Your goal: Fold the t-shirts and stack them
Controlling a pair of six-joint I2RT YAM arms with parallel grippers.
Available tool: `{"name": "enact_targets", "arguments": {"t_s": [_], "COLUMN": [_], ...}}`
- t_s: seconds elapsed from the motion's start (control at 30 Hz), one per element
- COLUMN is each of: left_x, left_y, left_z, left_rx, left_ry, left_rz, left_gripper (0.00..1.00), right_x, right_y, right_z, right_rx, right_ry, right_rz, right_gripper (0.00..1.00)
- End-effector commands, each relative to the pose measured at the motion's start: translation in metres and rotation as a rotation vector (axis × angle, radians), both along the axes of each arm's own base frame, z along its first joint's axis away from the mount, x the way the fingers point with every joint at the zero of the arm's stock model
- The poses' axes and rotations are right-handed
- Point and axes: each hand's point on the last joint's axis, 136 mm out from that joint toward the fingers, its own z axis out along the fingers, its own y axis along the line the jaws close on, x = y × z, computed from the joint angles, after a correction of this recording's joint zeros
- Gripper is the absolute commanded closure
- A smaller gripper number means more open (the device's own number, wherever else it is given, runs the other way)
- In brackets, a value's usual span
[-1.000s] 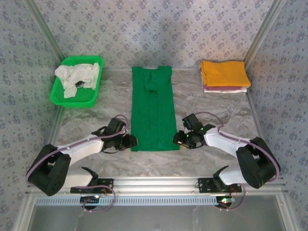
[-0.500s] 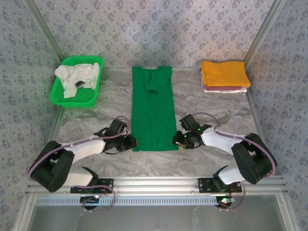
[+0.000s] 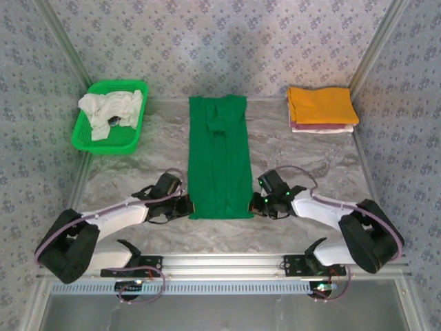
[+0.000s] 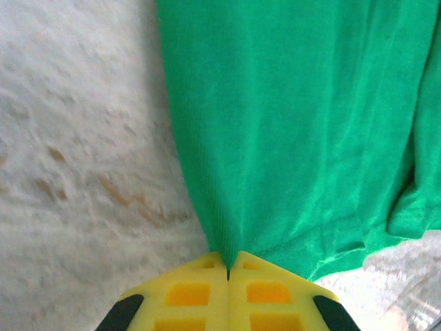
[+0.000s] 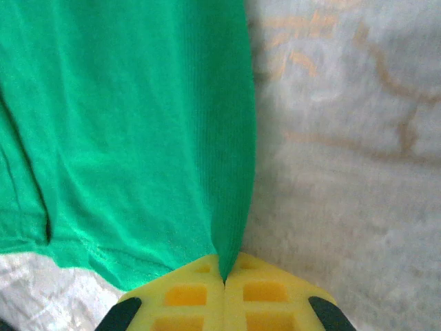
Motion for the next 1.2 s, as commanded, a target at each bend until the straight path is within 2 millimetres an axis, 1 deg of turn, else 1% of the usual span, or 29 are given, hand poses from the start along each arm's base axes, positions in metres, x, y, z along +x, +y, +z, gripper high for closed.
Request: {"name": "enact_targets", "arguments": {"t_s": [0.0, 0.1, 0.2, 0.27, 0.33, 0.4, 0.5, 0.63, 0.7, 0.77, 0.87, 1.0, 1.13, 1.17], "left_x": [-0.027, -0.046, -0.059, -0.060, -0.054, -0.042, -0.023, 0.007, 0.023, 0.036, 0.056, 0.083, 0.108, 0.115], "left_y": [0.012, 0.016, 0.020, 0.018, 0.014, 0.008, 0.001, -0.001, -0.002, -0.001, 0.000, 0.003, -0.002, -0.003], "left_z": [-0.009, -0.011, -0.007, 0.004, 0.023, 0.046, 0.077, 0.102, 0.112, 0.114, 0.112, 0.110, 0.107, 0.109], "left_rx": [0.094, 0.104, 0.110, 0.100, 0.080, 0.063, 0.043, 0.006, -0.016, -0.017, -0.017, -0.005, 0.015, 0.013], "left_ry": [0.007, -0.009, -0.036, -0.064, -0.114, -0.180, -0.237, -0.272, -0.297, -0.313, -0.327, -0.370, -0.399, -0.409], "left_rz": [-0.052, -0.048, -0.046, -0.056, -0.064, -0.067, -0.073, -0.065, -0.059, -0.057, -0.052, -0.029, -0.047, -0.049], "left_gripper": [1.00, 1.00, 1.00, 1.00, 1.00, 1.00, 1.00, 1.00, 1.00, 1.00, 1.00, 1.00, 1.00, 1.00], "right_x": [-0.032, -0.053, -0.062, -0.061, -0.056, -0.047, -0.034, -0.007, 0.012, 0.028, 0.051, 0.078, 0.098, 0.104], "right_y": [-0.005, -0.010, -0.013, -0.014, -0.014, -0.012, -0.008, -0.004, -0.004, -0.003, -0.006, -0.011, -0.011, -0.011], "right_z": [-0.009, -0.013, -0.002, 0.011, 0.026, 0.043, 0.062, 0.078, 0.086, 0.093, 0.099, 0.095, 0.090, 0.091], "right_rx": [-0.011, -0.005, 0.006, 0.018, 0.026, 0.036, 0.035, 0.025, 0.011, 0.010, 0.010, -0.025, -0.023, -0.024], "right_ry": [0.007, -0.007, -0.064, -0.105, -0.155, -0.200, -0.216, -0.253, -0.279, -0.315, -0.333, -0.343, -0.348, -0.350], "right_rz": [0.054, 0.076, 0.094, 0.099, 0.099, 0.097, 0.105, 0.100, 0.092, 0.088, 0.050, 0.050, 0.038, 0.035], "right_gripper": [1.00, 1.00, 1.00, 1.00, 1.00, 1.00, 1.00, 1.00, 1.00, 1.00, 1.00, 1.00, 1.00, 1.00]}}
